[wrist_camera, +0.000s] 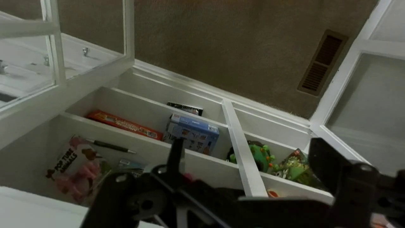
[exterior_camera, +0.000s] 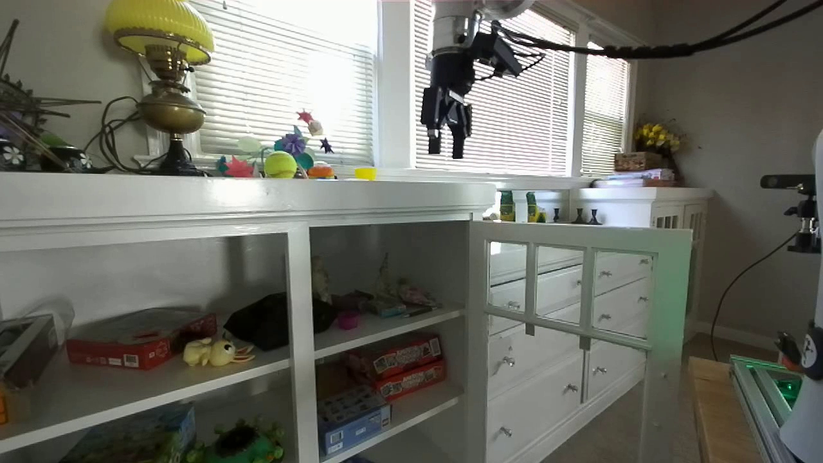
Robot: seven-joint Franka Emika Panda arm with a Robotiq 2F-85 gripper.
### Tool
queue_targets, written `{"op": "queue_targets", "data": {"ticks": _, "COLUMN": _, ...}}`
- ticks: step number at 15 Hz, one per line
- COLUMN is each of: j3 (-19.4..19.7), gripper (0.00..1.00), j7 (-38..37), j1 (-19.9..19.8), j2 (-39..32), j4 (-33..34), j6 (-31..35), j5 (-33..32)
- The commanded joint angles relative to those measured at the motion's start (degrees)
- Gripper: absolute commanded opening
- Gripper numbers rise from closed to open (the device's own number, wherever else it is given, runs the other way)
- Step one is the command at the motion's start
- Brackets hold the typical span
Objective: Put the white object inside the yellow cup
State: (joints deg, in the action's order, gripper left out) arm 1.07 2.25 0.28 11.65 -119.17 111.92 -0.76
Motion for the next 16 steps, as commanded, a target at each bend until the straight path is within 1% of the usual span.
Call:
{"op": "queue_targets", "data": {"ticks": 1, "j3": -0.9, "gripper": 1.0, "j7": -1.4, "j1": 0.2, "j2": -10.3, "j4": 12.7, "j6": 1.0, "j5": -0.2}}
{"op": "queue_targets", "data": {"ticks": 3, "j3": -1.3, "gripper": 1.0, "j7": -1.4, "j1": 0.3, "j2": -14.8, "j4": 18.7, "j6": 3.3, "j5": -1.0}}
{"op": "queue_targets", "data": {"ticks": 5, "j3": -1.3, "gripper": 1.0, "j7": -2.5, "j1": 0.2, "j2": -18.7, "j4": 23.7, "j6": 8.1, "j5": -2.4}}
{"op": "queue_targets", "data": {"ticks": 6, "j3": -1.2, "gripper": 1.0, "j7": -0.5, "j1": 0.1, "j2": -13.7, "j4": 16.9, "j6": 6.4, "j5": -0.3}}
{"op": "queue_targets", "data": {"ticks": 8, "j3": -1.2, "gripper": 1.0, "j7": -0.7, "j1": 0.1, "j2": -16.8, "j4": 20.7, "j6": 7.9, "j5": -0.5}}
{"op": "queue_targets", "data": {"ticks": 10, "j3": -1.2, "gripper": 1.0, "j7": -0.7, "j1": 0.1, "j2": -18.1, "j4": 22.1, "j6": 7.9, "j5": -0.5}}
{"op": "queue_targets", "data": {"ticks": 12, "j3": -0.9, "gripper": 1.0, "j7": -0.2, "j1": -0.2, "j2": -17.1, "j4": 19.4, "j6": 9.7, "j5": -0.8}}
{"op": "queue_targets", "data": {"ticks": 16, "j3": 0.0, "gripper": 1.0, "j7": -0.2, "j1": -0.9, "j2": -17.8, "j4": 19.1, "j6": 12.2, "j5": -1.5}}
